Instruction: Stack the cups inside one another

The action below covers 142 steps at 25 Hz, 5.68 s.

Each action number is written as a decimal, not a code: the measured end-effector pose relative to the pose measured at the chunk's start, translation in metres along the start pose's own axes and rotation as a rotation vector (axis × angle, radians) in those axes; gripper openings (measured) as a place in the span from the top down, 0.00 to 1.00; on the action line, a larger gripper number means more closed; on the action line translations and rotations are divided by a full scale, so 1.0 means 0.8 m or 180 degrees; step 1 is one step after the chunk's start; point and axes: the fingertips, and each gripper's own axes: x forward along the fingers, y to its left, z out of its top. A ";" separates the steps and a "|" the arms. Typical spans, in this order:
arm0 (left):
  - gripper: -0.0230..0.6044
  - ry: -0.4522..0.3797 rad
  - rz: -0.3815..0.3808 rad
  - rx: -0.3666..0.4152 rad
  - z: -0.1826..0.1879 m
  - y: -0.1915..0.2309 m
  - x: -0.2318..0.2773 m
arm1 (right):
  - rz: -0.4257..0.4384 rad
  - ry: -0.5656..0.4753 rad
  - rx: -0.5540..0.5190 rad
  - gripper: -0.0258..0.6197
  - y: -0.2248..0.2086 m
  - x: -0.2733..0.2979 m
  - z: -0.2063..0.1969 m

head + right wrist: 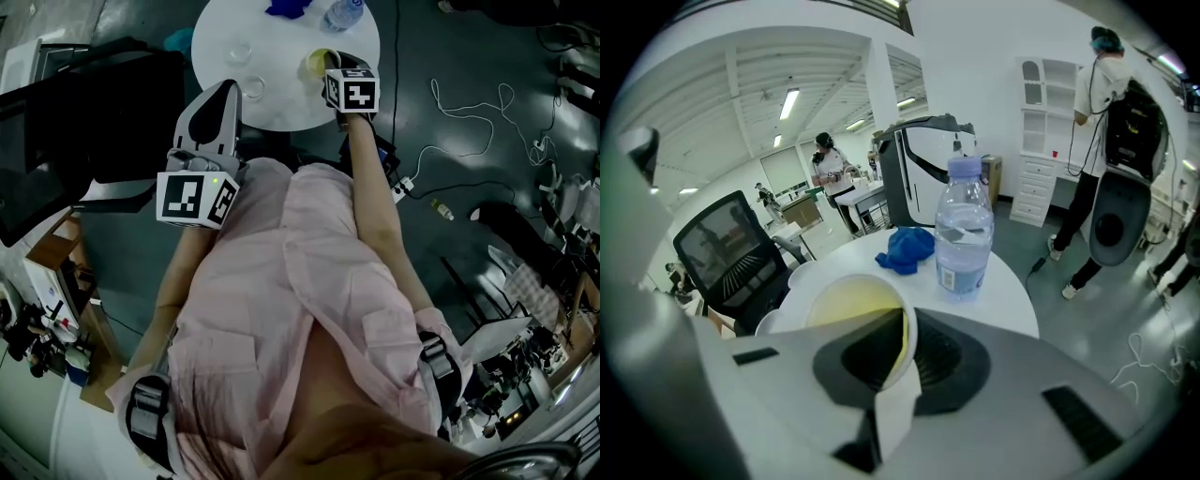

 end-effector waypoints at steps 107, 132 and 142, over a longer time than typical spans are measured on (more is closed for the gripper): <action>0.94 -0.0336 -0.0907 0.0301 0.091 0.084 -0.029 | -0.0682 -0.1738 0.0535 0.90 0.182 -0.234 0.115; 0.94 -0.0339 -0.0853 0.0264 0.087 0.085 -0.031 | -0.0766 -0.1805 0.0619 0.90 0.172 -0.247 0.105; 0.94 -0.0352 -0.0867 0.0261 0.087 0.081 -0.032 | -0.0766 -0.1820 0.0597 0.90 0.171 -0.248 0.103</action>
